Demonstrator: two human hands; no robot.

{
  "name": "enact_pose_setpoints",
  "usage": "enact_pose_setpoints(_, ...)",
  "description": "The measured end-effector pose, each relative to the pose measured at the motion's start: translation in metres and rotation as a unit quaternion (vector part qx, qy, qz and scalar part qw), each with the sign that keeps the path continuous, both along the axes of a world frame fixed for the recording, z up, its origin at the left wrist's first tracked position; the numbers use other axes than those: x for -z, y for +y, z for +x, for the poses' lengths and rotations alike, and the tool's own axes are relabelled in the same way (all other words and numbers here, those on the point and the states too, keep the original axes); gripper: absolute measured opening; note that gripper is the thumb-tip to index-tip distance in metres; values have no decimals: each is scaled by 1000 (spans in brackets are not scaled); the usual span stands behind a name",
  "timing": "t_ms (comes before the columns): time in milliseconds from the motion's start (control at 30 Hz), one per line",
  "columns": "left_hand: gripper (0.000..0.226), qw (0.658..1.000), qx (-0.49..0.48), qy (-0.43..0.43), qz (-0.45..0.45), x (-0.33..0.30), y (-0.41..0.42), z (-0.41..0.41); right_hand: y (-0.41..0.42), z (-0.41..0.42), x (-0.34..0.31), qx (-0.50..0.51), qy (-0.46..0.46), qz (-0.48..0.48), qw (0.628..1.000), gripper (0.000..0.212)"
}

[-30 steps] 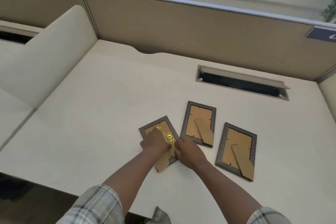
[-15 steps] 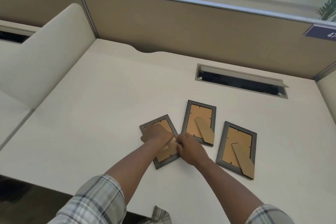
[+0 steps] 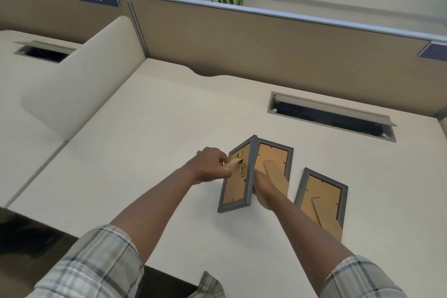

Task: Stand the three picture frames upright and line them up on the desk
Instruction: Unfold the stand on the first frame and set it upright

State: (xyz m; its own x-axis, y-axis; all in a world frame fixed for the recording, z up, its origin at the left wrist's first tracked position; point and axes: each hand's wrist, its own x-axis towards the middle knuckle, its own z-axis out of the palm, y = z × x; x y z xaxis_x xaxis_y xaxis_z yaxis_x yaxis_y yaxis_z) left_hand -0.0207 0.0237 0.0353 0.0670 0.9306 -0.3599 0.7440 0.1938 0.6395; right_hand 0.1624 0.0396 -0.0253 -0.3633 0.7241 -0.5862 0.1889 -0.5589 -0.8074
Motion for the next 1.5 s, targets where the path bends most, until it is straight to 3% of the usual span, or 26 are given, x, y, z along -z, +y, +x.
enact_pose_setpoints(133,31,997,-9,-69,33,-7,-4,-1,8,-8,1,13,90,-81,993,41)
enact_pose_setpoints(233,29,993,-46,-95,48,-3,-6,-8,8,-12,-6,47,146,-117,981,27)
enact_pose_setpoints(300,22,995,-57,-75,41,6,-7,-21,9,-13,-5,58,155,-103,981,19)
enact_pose_setpoints(367,31,997,-64,-36,18,17,-5,-37,11,-15,-8,51,155,-78,983,20)
enact_pose_setpoints(433,12,997,-71,-13,-5,22,-5,-48,14,-19,-12,44,141,-56,988,28)
enact_pose_setpoints(533,20,990,-98,-92,-36,27,-6,-59,15,-28,-21,35,128,-15,991,32)
enact_pose_setpoints(600,20,970,-141,-188,-61,27,-9,-63,17,-33,-23,31,104,25,994,30)
enact_pose_setpoints(733,36,895,-235,-356,-131,34,-4,-71,22,-40,-20,35,51,98,993,20)
enact_pose_setpoints(833,38,846,-307,-417,-125,34,3,-70,24,-44,-16,17,3,153,988,19)
enact_pose_setpoints(967,41,838,-355,-399,-109,40,11,-69,23,-48,-9,-15,-79,207,975,23)
enact_pose_setpoints(1300,40,842,-378,-375,-89,44,15,-62,21,-49,-1,-55,-144,231,961,27)
enact_pose_setpoints(1400,25,862,-389,-316,-73,49,9,-66,20,-44,-3,-54,-130,221,965,31)
enact_pose_setpoints(1500,32,872,-440,-198,-77,57,2,-70,17,-30,-4,-48,-162,234,957,37)
